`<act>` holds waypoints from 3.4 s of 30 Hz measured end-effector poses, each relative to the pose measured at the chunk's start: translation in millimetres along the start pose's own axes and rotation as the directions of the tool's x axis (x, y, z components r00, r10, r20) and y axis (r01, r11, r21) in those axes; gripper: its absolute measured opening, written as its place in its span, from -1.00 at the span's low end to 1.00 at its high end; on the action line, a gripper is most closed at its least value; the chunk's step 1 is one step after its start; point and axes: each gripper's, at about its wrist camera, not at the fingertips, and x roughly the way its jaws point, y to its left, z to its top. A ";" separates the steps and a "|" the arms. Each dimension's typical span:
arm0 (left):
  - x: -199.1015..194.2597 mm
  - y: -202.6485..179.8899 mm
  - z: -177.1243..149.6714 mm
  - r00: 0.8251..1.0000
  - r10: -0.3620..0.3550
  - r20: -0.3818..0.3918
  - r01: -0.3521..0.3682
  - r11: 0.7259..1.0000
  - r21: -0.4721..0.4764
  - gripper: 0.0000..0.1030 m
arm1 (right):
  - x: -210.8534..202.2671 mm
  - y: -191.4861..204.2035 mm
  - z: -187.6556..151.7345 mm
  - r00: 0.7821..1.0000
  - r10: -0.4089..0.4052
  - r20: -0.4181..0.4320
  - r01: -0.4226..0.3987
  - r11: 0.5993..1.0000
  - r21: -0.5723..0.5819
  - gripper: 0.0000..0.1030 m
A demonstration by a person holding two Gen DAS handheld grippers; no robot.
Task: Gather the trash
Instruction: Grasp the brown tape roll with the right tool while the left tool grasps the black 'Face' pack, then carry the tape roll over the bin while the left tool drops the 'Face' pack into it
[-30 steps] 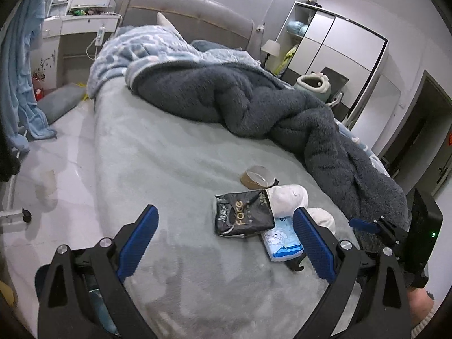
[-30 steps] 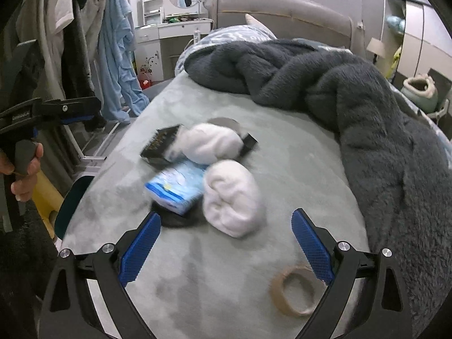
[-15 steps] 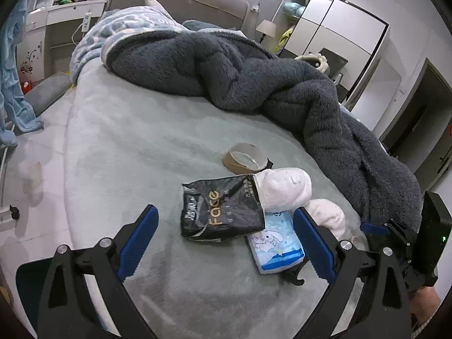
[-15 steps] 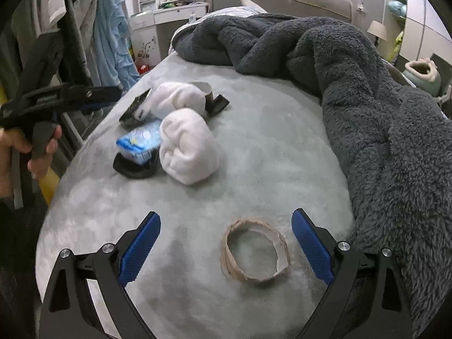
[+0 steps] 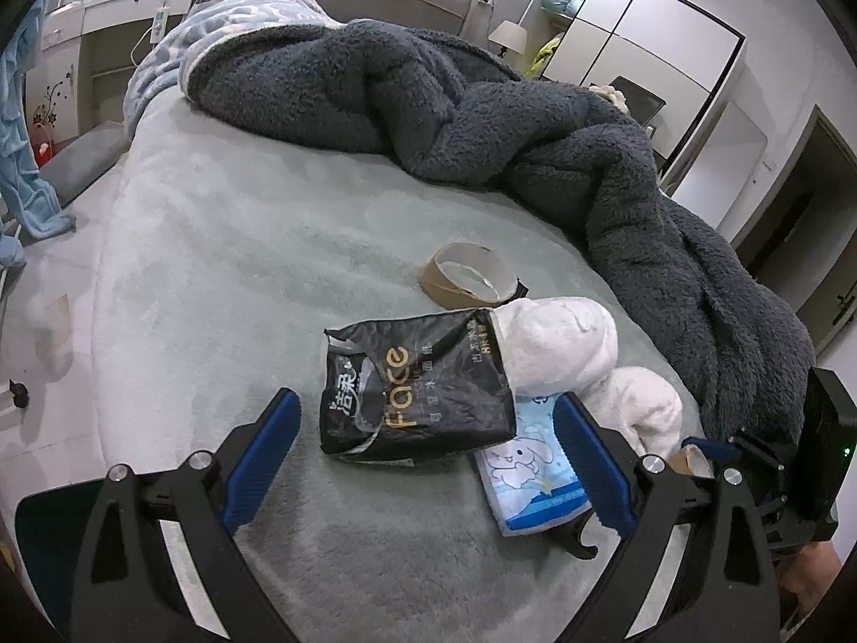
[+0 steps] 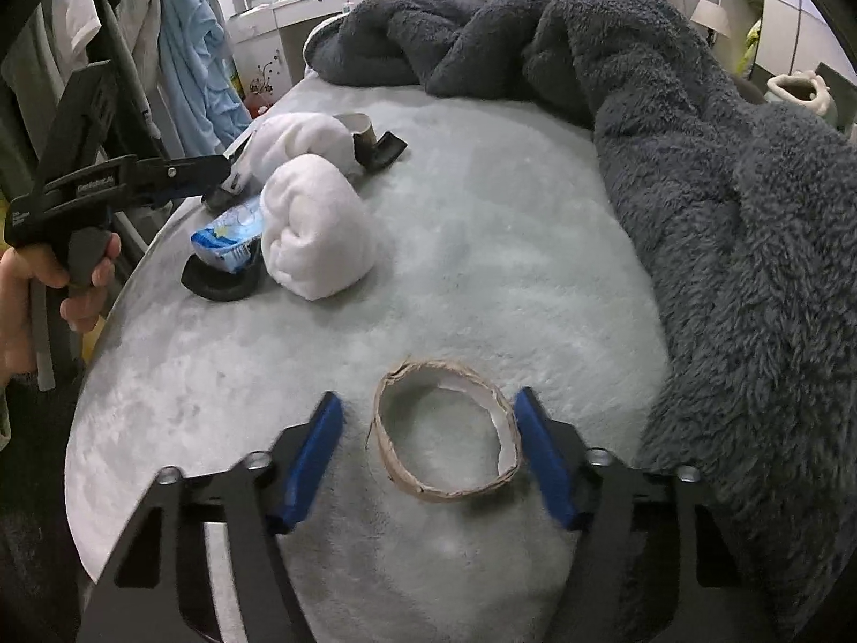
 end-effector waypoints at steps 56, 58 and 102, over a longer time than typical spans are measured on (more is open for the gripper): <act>-78.0 61.2 -24.7 0.956 0.292 -0.007 -0.292 0.956 -0.007 0.39 | -19.5 106.0 101.7 0.966 0.170 0.195 -0.183 0.982 0.050 -0.10; -78.4 67.0 -26.2 0.952 0.305 -0.020 -0.305 0.952 -0.007 0.39 | -18.5 111.0 105.5 0.965 0.175 0.195 -0.187 0.981 0.043 -0.10; -102.4 228.5 -103.4 0.840 0.292 -0.456 -0.416 0.888 -0.198 0.40 | 97.4 296.7 148.1 0.949 0.315 -0.036 -0.316 0.931 -0.185 -0.10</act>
